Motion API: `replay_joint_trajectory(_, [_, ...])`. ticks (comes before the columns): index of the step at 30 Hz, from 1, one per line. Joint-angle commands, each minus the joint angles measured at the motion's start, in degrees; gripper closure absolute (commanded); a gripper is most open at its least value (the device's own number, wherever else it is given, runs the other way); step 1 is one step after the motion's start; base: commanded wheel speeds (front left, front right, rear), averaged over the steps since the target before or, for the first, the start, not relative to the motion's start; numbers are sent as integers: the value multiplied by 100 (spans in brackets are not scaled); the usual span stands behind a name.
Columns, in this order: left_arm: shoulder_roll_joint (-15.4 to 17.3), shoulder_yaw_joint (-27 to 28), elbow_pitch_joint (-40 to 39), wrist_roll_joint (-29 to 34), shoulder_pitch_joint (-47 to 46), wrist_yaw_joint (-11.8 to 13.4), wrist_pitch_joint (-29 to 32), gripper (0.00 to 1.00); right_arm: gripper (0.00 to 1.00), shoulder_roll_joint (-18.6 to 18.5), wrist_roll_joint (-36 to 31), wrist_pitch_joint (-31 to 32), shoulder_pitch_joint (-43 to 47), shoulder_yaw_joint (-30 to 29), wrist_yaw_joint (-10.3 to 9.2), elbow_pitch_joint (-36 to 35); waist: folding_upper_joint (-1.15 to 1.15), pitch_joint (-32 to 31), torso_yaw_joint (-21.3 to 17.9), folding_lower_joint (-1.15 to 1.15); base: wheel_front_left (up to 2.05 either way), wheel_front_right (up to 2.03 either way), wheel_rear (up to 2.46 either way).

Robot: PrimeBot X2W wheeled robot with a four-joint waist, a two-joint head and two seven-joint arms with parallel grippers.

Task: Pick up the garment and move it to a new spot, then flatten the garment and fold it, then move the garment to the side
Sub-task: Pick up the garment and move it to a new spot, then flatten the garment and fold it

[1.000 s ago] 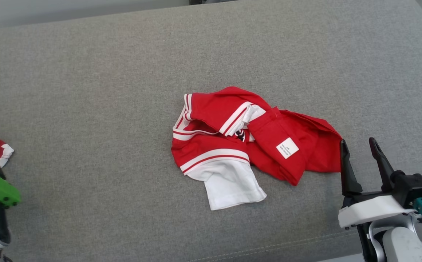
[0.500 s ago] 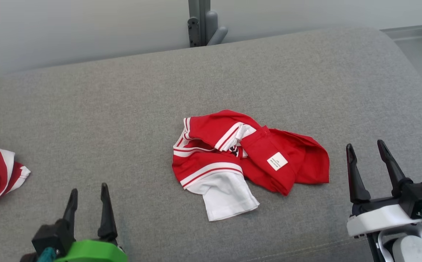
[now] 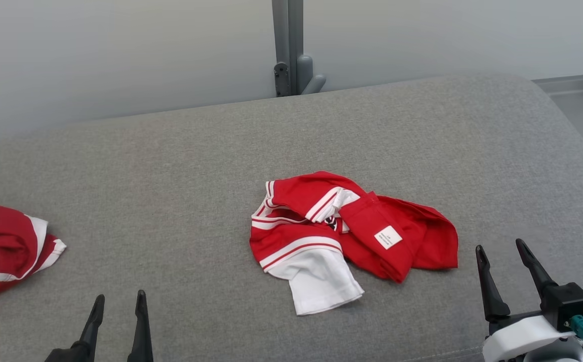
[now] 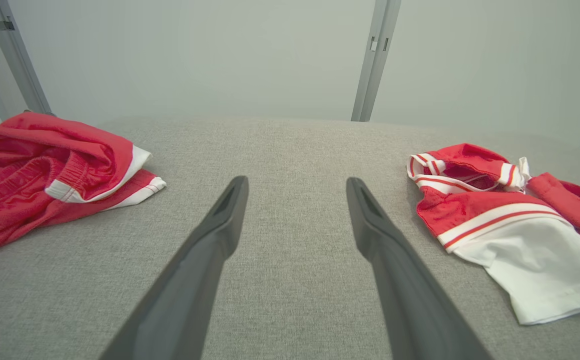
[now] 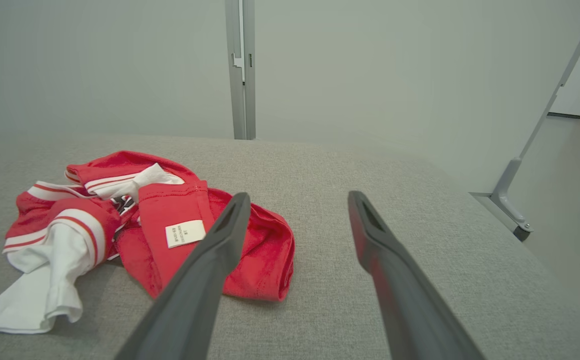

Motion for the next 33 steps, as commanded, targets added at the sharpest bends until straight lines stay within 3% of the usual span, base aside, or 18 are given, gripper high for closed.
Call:
replay_joint_trajectory(1, [-54, 100, 65, 118, 95, -207, -1, 0, 0, 6, 41, -19, 19, 22, -6, 34, 0, -30, 99, 0, 0, 0, 0])
replay_joint_trajectory(5, [-157, 347, 246, 347, 47, -617, -1, 0, 0, 30, 71, -19, -22, 50, -6, 74, 0, -35, 202, 0, 0, 0, 0])
replay_joint_trajectory(11, [-276, 508, 394, 492, -40, -834, -2, 0, 0, 19, 85, -19, -12, 46, -6, 105, 0, -54, 273, 0, 0, 0, 0])
replay_joint_trajectory(33, [-388, 323, 493, 550, -216, -933, -1, 0, 0, 32, 95, -19, -125, 86, -6, 92, 0, 58, 27, 0, 0, 0, 0])
